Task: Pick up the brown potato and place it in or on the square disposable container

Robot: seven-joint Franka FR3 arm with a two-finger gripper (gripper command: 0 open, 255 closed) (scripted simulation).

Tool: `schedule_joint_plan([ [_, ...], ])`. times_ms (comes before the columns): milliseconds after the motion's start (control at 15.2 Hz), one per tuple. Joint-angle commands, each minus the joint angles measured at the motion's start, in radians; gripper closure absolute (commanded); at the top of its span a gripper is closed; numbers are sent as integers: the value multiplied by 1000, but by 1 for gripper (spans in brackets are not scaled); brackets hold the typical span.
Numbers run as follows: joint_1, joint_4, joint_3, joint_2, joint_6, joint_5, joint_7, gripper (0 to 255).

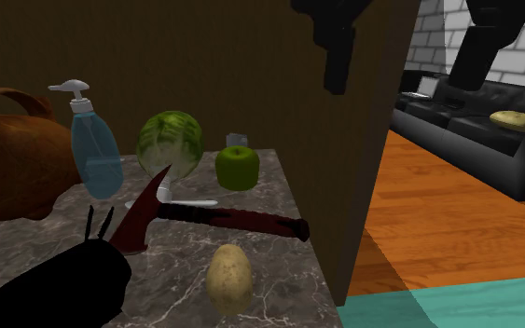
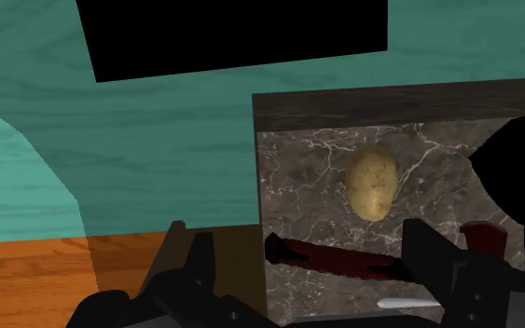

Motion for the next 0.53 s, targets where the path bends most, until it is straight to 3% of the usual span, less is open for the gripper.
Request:
schedule_joint_plan([
  [0,0,0,0,0,0,0,0,0],
  [462,12,-60,79,165,158,40,99,0],
])
